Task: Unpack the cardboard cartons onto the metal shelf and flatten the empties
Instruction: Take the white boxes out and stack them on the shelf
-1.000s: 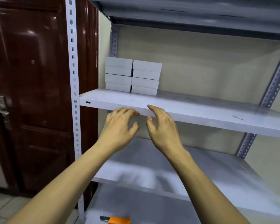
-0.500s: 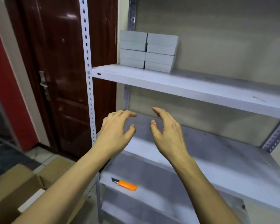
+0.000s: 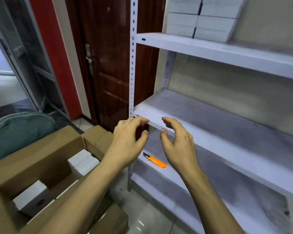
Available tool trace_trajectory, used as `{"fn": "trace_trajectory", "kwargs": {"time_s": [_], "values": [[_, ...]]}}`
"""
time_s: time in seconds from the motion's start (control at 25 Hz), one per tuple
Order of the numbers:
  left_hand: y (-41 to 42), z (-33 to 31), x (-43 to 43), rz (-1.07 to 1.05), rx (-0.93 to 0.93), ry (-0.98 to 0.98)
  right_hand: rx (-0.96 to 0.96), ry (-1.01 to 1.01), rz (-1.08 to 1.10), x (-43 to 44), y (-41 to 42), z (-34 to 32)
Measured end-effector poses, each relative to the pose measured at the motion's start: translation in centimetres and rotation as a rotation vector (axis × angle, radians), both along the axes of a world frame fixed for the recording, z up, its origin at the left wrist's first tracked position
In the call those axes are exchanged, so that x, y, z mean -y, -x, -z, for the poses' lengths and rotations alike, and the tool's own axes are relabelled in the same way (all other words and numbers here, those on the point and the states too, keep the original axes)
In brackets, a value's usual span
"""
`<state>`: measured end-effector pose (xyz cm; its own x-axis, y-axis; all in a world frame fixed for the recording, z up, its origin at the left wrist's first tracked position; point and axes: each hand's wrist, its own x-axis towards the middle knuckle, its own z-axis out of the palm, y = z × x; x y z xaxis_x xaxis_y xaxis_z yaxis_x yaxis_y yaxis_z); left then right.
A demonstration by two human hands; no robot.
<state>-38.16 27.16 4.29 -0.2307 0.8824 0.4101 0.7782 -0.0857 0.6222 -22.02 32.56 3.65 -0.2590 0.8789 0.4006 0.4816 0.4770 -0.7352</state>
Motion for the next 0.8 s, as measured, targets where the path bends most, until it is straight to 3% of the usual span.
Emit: {"fn": "trace_trajectory", "kwargs": {"time_s": [0.8], "values": [[16.2,6.8,13.6,-0.356,0.136,0.214,0.069,0.227,-0.287,6.9,16.5,5.5]]}}
